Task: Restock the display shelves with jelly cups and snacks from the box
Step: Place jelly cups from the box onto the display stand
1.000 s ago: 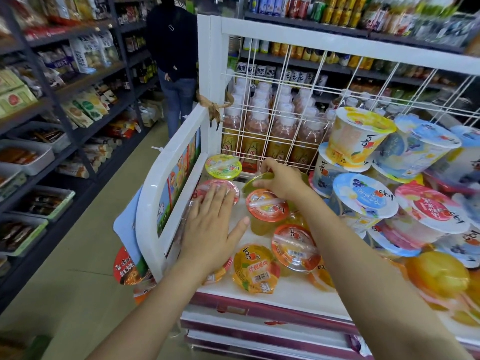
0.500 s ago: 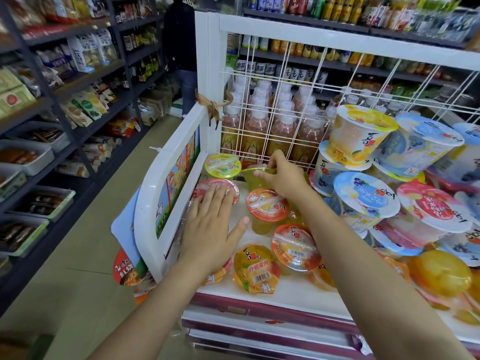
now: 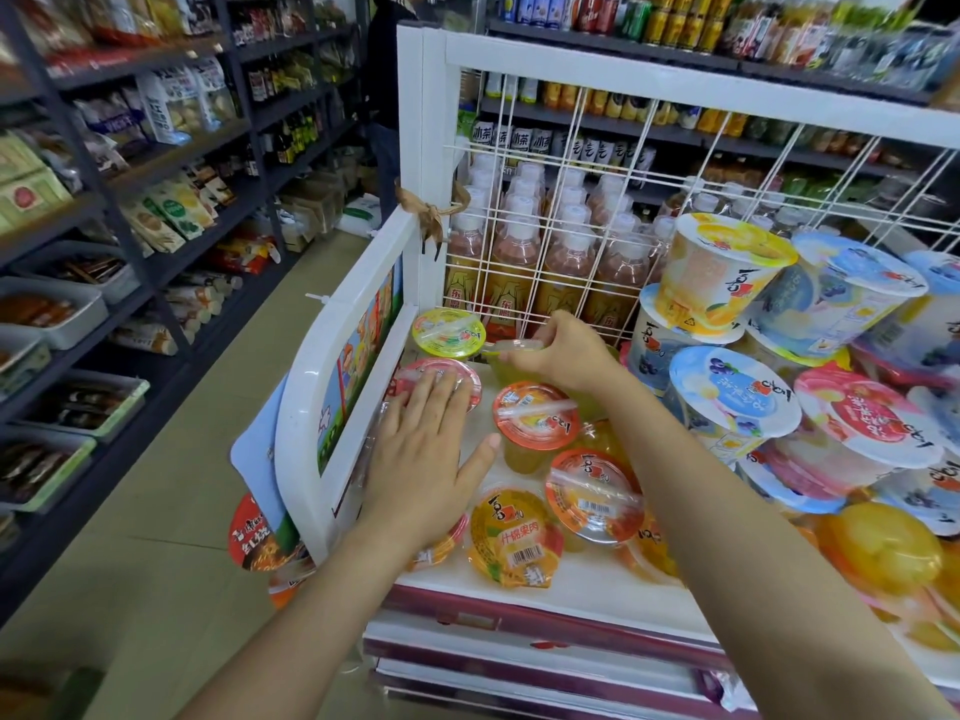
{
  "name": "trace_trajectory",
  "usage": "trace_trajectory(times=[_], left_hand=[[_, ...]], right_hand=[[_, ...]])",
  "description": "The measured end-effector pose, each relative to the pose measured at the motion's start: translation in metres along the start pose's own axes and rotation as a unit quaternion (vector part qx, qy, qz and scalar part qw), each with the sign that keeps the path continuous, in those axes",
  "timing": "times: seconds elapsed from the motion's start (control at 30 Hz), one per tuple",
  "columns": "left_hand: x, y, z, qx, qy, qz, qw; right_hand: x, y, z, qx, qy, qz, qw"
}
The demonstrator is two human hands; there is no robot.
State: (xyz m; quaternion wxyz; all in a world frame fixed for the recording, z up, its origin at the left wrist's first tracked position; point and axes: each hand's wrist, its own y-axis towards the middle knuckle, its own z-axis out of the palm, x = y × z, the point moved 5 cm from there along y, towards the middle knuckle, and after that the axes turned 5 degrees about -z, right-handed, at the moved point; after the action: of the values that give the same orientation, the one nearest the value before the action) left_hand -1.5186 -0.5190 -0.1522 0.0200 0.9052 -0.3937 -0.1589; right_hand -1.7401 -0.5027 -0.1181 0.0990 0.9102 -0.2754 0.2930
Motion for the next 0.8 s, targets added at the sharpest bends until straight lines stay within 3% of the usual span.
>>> trace_trajectory(times=[0.2, 0.5, 0.8], left_hand=[[0.0, 0.001, 0.001, -0.003, 0.003, -0.002, 1.0], [-0.001, 0.0, 0.0, -0.006, 0.008, 0.0, 1.0], [-0.001, 0.0, -0.001, -0.002, 0.001, 0.001, 1.0]], right_hand=[[-0.002, -0.006, -0.001, -0.073, 0.02, -0.032, 0.997], [0.006, -0.006, 0.0, 0.023, -0.091, -0.06, 0.994], [0.01, -0.005, -0.004, -0.064, -0.181, -0.044, 0.98]])
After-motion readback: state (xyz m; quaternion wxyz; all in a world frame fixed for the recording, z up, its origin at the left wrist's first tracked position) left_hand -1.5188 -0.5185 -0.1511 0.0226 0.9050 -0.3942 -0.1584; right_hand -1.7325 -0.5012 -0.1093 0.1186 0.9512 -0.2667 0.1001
